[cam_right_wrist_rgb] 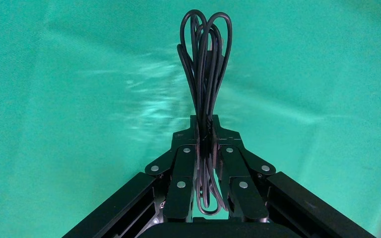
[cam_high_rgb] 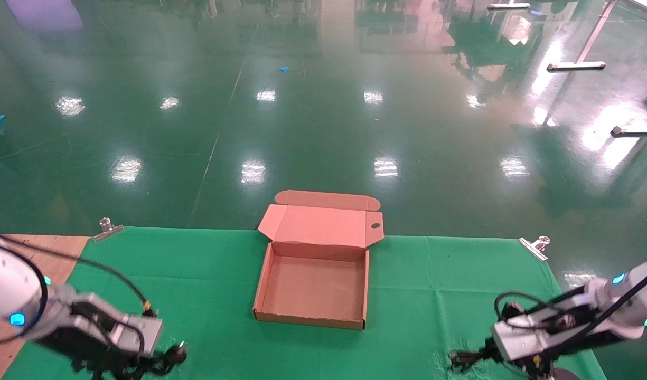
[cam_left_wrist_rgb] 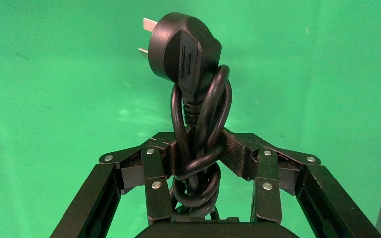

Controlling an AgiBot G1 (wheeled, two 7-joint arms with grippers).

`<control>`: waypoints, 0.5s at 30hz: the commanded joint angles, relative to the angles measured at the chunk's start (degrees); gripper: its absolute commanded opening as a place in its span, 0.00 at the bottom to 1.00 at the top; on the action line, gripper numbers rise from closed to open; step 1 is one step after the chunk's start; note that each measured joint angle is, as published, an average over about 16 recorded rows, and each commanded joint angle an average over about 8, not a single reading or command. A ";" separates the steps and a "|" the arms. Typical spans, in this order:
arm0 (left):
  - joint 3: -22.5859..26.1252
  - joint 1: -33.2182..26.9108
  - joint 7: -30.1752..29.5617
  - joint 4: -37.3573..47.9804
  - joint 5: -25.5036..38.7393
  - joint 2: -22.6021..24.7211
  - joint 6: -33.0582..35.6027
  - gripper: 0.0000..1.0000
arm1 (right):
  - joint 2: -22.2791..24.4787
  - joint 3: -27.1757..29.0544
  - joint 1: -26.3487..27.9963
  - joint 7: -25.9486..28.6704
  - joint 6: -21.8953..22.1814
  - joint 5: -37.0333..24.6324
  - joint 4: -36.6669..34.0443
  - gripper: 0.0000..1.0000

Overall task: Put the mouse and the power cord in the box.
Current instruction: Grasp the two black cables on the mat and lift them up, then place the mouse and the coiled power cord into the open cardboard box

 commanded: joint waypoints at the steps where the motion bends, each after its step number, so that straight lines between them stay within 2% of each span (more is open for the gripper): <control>1: -0.05 -1.74 0.21 -0.48 -0.08 0.20 1.39 0.00 | 0.48 0.31 1.44 -0.42 -1.21 0.44 0.35 0.00; 9: -0.31 -8.06 -0.91 -3.10 -0.31 4.08 2.20 0.00 | 0.46 1.51 7.84 0.13 -4.66 2.14 2.34 0.00; 15: -0.75 -11.94 -1.53 -4.63 -0.72 7.88 0.48 0.00 | -1.79 2.47 12.35 2.04 -4.62 3.40 3.59 0.00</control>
